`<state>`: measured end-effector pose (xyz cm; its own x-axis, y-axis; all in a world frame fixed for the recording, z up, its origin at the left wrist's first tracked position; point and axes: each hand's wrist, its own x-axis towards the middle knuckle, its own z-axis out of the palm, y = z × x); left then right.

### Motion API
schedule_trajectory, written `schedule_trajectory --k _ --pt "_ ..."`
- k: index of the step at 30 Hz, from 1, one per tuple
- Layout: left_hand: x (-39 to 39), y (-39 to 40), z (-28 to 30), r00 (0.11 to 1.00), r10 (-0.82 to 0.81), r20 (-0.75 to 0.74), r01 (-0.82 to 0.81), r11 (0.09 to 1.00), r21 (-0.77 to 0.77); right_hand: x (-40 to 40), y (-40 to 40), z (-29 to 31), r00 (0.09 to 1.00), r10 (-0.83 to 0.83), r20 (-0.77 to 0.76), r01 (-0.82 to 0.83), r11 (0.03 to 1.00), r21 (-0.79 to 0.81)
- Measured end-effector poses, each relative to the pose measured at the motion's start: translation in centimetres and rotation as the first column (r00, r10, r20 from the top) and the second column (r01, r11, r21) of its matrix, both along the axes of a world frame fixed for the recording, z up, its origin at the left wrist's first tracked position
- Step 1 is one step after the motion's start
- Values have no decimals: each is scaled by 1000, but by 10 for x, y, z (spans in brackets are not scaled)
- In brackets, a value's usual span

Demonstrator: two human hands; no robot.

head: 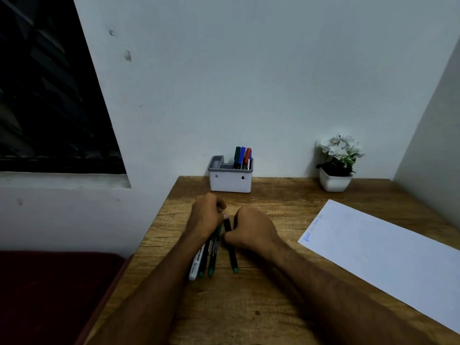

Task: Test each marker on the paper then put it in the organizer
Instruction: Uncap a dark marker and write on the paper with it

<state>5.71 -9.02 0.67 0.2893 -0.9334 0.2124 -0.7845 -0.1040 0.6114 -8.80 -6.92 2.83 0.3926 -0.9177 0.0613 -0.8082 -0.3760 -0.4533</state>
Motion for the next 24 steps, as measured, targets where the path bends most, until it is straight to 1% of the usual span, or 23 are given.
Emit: schedule_trajectory --k 4,7,10,12,15,17,18,20,22,24 --pt "-2 -3 -2 1000 -24 6 25 999 -22 -4 1 1 999 -24 -26 23 998 -59" --pt "-7 -4 1 999 -53 -7 53 997 -60 -14 -8 4 996 -87 33 88 996 -29" --pt "-17 -3 7 987 -158 41 162 980 -118 -36 -18 11 989 -111 97 112 994 -8" --pt "-27 -3 13 957 -268 114 283 948 -146 -54 -24 13 987 -94 132 101 993 -52" --pt "-50 -7 20 884 -397 247 434 893 -118 -79 -31 10 980 -53 190 83 984 -156" --pt "-64 -11 23 852 -420 312 477 869 -132 -95 -35 6 978 -21 209 66 975 -210" --pt "-70 -14 24 845 -420 331 486 861 -147 -102 -37 4 977 -1 215 53 970 -236" --pt "-81 -18 26 828 -442 346 509 851 -130 -114 -39 -2 966 43 256 28 963 -268" --pt "-90 -21 28 799 -480 362 541 836 -86 -125 -39 -6 948 79 308 6 964 -268" --pt "-94 -23 26 789 -493 367 559 824 -95 -133 -38 -7 936 112 333 -27 968 -248"
